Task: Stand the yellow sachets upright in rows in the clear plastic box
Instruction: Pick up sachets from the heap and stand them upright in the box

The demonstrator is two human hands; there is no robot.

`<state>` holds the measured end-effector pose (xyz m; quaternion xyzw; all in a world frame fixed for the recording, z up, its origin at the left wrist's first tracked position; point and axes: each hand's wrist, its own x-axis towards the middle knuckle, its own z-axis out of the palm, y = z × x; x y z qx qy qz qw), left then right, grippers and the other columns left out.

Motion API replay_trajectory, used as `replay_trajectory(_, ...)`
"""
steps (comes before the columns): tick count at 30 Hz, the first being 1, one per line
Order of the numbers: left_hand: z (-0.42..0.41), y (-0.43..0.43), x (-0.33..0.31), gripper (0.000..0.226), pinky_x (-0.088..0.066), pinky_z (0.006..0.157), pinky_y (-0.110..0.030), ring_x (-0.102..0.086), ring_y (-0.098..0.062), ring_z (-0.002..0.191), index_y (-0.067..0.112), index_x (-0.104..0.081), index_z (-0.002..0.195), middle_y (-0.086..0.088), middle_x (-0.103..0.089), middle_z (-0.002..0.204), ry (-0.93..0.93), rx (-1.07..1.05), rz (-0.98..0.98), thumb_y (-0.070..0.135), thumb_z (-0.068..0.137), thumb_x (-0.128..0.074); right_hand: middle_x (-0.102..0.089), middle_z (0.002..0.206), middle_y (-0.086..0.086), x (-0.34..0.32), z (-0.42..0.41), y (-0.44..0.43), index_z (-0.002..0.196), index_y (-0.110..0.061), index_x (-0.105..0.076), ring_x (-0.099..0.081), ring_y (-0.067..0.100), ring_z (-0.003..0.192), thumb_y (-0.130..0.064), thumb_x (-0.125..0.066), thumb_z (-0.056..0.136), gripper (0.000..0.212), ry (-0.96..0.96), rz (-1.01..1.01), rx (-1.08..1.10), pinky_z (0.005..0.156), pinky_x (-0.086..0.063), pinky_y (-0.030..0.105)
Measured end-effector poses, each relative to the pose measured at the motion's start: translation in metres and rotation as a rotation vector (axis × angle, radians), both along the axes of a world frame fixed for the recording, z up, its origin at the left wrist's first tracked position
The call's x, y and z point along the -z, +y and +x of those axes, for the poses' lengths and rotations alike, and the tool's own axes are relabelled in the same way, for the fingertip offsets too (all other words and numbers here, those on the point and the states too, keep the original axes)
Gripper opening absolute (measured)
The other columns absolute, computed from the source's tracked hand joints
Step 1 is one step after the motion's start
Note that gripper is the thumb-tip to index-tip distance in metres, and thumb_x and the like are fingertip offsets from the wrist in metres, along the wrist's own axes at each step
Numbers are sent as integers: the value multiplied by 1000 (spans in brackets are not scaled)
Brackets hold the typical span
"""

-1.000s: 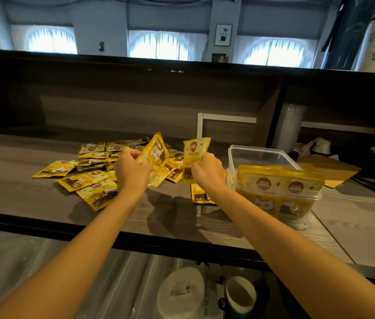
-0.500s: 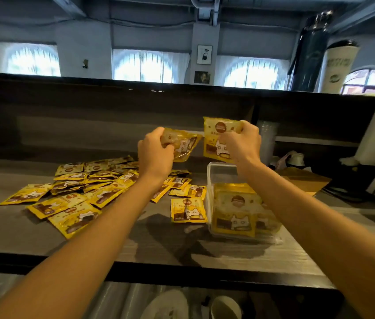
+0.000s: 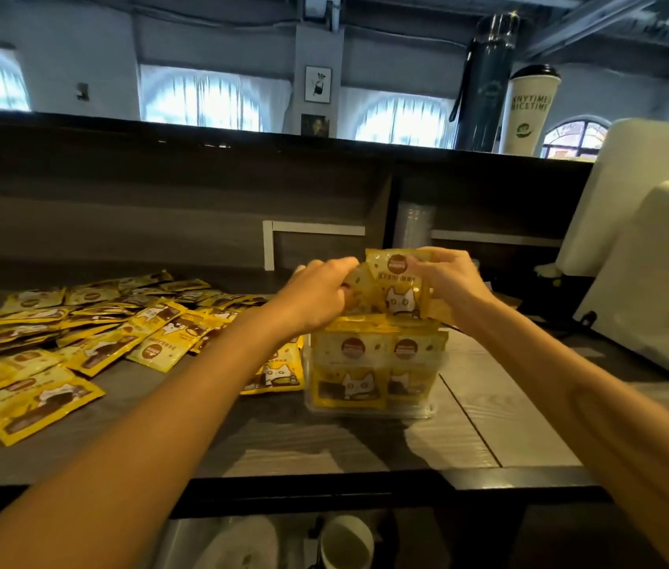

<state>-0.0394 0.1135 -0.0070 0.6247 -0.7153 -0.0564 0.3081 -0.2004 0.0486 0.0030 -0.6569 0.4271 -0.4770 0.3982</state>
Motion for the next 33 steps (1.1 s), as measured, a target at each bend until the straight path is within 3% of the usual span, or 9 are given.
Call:
replay_trajectory(3, -3, -2, 2, 21, -49, 90, -41, -56, -26, 106, 17, -55, 112, -10, -59, 111, -46, 54, 147, 12, 94, -46, -60, 82, -2, 6, -6, 0, 87, -18, -61, -58, 11, 78, -13, -53, 93, 11, 110, 18, -78, 72, -51, 27)
replay_trajectory(6, -2, -3, -5, 10, -49, 76, -33, -58, -18, 90, 16, -58, 94, -6, -59, 96, -48, 91, 218, 13, 93, -49, -59, 84, 2, 10, -9, -3, 80, -16, -59, -59, 16, 85, -3, -53, 90, 18, 165, 26, -122, 70, -51, 24)
replay_trajectory(9, 3, -3, -8, 25, -38, 61, -24, -48, -10, 69, 20, -52, 72, 2, -51, 74, -58, 99, 281, 22, 96, -45, -56, 94, 1, 13, -13, -4, 83, -17, -60, -55, 16, 94, 1, -50, 90, 22, 224, 14, -164, 68, -48, 20)
replay_trajectory(14, 11, -3, 0, 47, -47, 75, -33, -57, -22, 85, -1, -65, 98, -15, -62, 90, 21, 100, 348, 36, 97, -37, -57, 87, -10, 12, -15, 1, 95, -15, -65, -53, 3, 82, 0, -40, 94, 29, 450, -11, -318, 66, -42, 15)
replay_trajectory(19, 13, 2, 7, 50, -43, 99, -37, -59, -18, 107, 9, -67, 101, -2, -66, 106, 98, 105, 406, 41, 99, -29, -58, 83, -1, 10, -15, 3, 77, -15, -62, -55, 8, 81, -2, -38, 94, 33, 544, -17, -320, 69, -43, 17)
replay_trajectory(23, 10, 0, 7, 54, -42, 97, -38, -60, -24, 102, -4, -61, 96, -15, -65, 103, 124, 76, 321, 39, 99, -29, -57, 79, -1, 12, -15, 1, 73, -16, -62, -54, 8, 80, -3, -39, 95, 35, 471, -51, -271, 68, -43, 17)
replay_trajectory(26, 10, -2, 5, 46, -41, 93, -37, -59, -19, 94, 8, -61, 80, -6, -63, 89, 123, 68, 375, 39, 98, -33, -57, 80, -2, 15, -15, 2, 72, -18, -61, -54, 8, 80, -4, -39, 95, 35, 473, -67, -275, 71, -44, 17)
replay_trajectory(30, 6, -3, 3, 33, -34, 105, -41, -53, -19, 112, 29, -63, 80, 6, -61, 98, 141, 70, 514, 41, 97, -36, -60, 82, -1, 15, -15, 4, 71, -18, -62, -57, 11, 84, -4, -40, 94, 35, 487, -69, -284, 75, -46, 21)
replay_trajectory(33, 4, -1, 3, 38, -39, 97, -36, -56, -19, 108, 15, -69, 92, 3, -64, 95, 145, 61, 461, 39, 96, -39, -61, 81, -1, 14, -13, 7, 71, -19, -63, -58, 12, 82, -6, -42, 93, 33, 481, -73, -280, 74, -47, 20)
